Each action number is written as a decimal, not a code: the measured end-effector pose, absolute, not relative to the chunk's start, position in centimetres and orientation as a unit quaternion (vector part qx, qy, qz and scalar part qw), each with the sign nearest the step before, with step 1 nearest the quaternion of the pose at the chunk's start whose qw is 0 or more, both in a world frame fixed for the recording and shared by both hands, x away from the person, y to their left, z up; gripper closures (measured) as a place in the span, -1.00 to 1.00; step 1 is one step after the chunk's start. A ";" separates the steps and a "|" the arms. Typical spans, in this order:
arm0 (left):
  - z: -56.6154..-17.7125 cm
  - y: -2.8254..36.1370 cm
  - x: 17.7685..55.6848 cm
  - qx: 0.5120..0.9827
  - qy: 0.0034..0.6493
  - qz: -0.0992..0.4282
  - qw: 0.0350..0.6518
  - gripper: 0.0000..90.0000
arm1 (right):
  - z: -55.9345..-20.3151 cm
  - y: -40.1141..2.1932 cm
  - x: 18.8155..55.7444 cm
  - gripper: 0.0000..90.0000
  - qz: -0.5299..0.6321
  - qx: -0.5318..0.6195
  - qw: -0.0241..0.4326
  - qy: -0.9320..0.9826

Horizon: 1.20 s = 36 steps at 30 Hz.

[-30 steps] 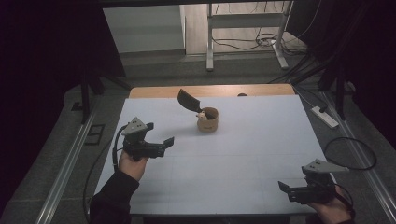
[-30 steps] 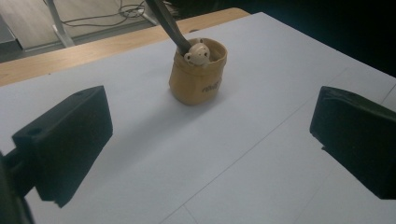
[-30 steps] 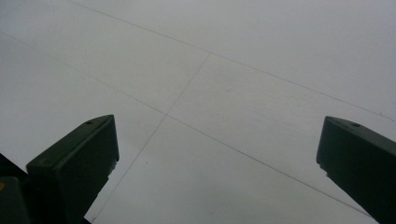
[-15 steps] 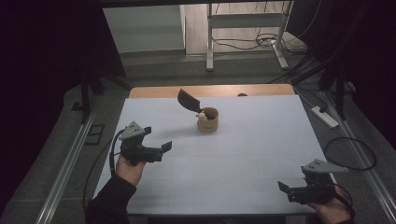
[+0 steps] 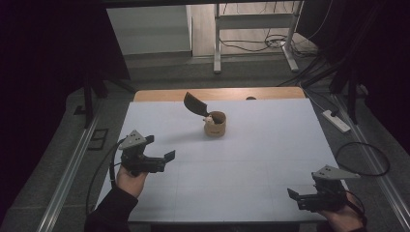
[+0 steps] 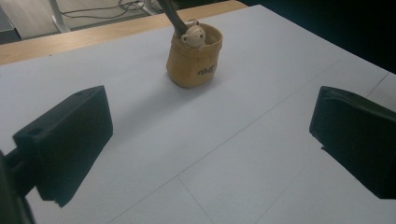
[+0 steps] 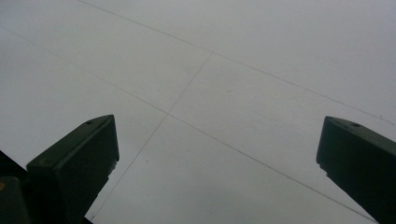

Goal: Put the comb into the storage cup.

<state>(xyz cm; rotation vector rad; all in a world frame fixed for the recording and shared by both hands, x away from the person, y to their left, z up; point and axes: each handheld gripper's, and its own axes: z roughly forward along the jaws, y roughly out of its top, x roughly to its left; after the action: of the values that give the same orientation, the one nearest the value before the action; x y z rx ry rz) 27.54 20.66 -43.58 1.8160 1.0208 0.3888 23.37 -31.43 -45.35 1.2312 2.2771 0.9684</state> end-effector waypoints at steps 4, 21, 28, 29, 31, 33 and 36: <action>-43.6 20.8 27.2 0.747 0.422 0.159 0.489 -1.00 | -45.3 -31.4 23.3 -1.00 0.345 0.435 0.190 0.810; -43.9 22.1 25.3 0.739 0.435 0.159 0.490 -0.99 | -45.3 -31.4 23.2 -1.00 0.345 0.434 0.190 0.811; -44.0 22.8 24.5 0.735 0.442 0.159 0.490 -1.00 | -45.3 -31.4 23.2 -1.00 0.344 0.433 0.191 0.811; -44.0 22.8 24.4 0.735 0.443 0.160 0.489 -0.99 | -45.3 -31.4 23.2 -1.00 0.344 0.433 0.191 0.811; -44.1 23.0 24.2 0.736 0.444 0.161 0.486 -0.99 | -45.3 -31.4 23.2 -1.00 0.344 0.433 0.192 0.811; -44.2 23.1 24.0 0.735 0.447 0.162 0.484 -1.00 | -45.3 -31.4 23.2 -1.00 0.344 0.433 0.191 0.811; -44.3 23.3 23.7 0.734 0.449 0.163 0.482 -0.99 | -45.3 -31.4 23.2 -1.00 0.344 0.433 0.192 0.811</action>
<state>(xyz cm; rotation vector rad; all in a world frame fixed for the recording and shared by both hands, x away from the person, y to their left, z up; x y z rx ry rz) 23.73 23.33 -44.28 1.7903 1.0943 0.3977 23.17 -31.38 -45.34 1.2147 2.2773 0.9662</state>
